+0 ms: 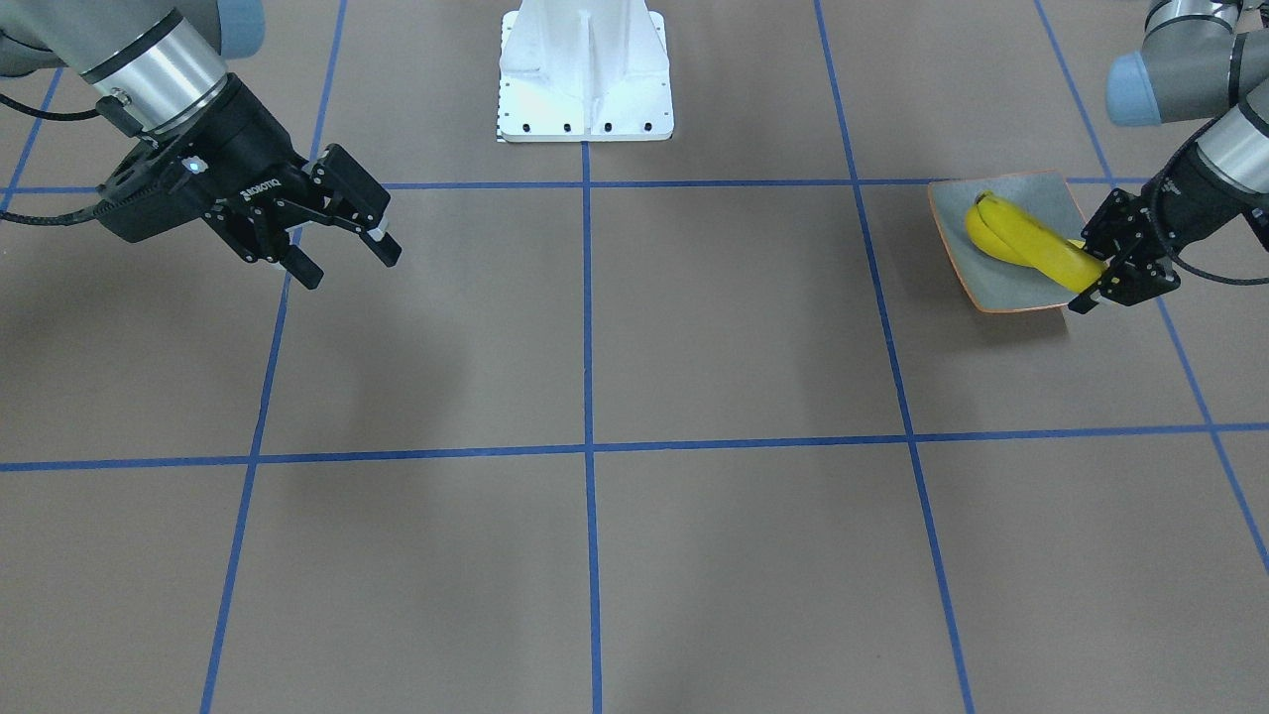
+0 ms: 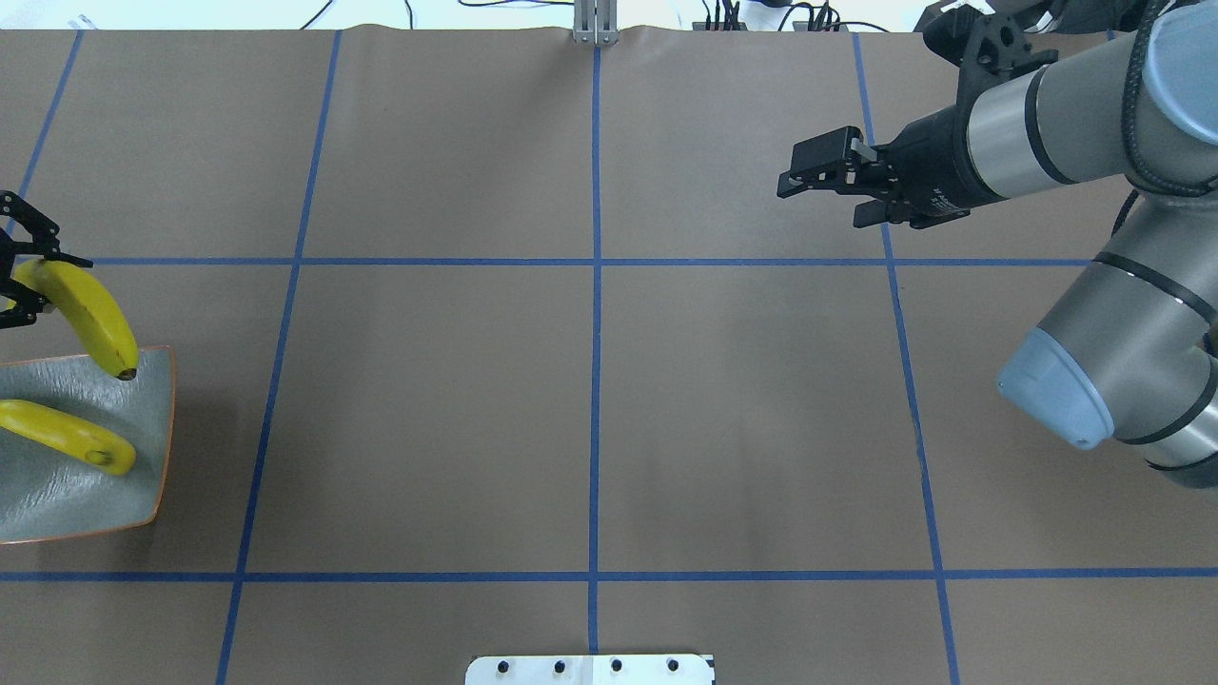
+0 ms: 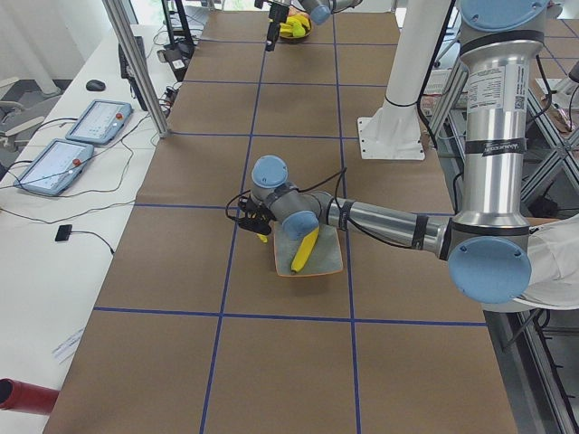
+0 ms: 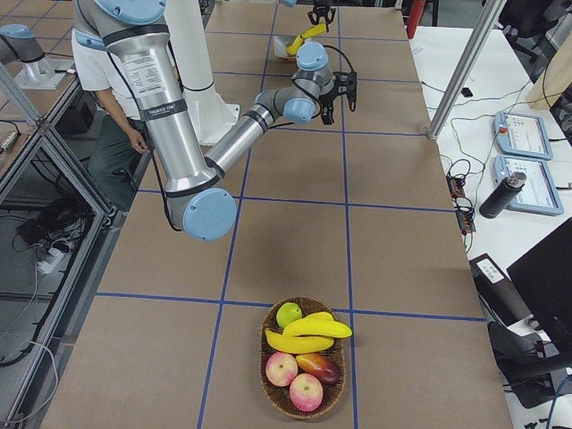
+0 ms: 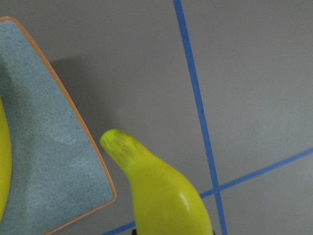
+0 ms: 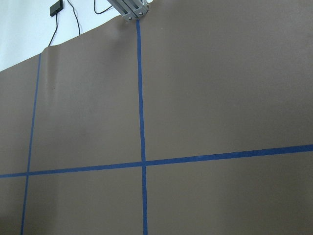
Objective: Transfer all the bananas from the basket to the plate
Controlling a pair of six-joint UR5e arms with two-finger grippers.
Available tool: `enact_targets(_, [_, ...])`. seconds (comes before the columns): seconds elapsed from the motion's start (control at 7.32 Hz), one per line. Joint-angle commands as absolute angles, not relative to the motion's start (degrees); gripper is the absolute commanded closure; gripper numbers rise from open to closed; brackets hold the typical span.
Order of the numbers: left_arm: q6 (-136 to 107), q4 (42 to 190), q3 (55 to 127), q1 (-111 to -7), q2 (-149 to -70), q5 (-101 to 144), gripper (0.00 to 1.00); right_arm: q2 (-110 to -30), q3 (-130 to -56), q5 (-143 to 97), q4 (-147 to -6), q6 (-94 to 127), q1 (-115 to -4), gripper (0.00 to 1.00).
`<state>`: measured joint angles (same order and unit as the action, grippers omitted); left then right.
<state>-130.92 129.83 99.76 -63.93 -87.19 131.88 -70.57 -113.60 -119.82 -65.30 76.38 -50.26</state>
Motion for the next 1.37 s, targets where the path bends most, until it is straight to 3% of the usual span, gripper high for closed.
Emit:
enact_targets(0.0, [-132.3, 127.3, 99.8, -59.4, -86.1, 129.6, 1.00, -71.5, -113.4, -117.7, -65.3, 76.4, -50.2, 0.00])
enact_targets(0.55, [-131.8, 127.2, 105.0, -54.5, -78.4, 126.2, 1.00, -71.6, -112.8, -117.6, -65.3, 76.4, -50.2, 0.00])
enact_targets(1.23, [-131.3, 127.0, 104.0, -53.8, -78.6, 125.9, 1.00, -72.1, -112.7, -117.7, -65.3, 76.4, -50.2, 0.00])
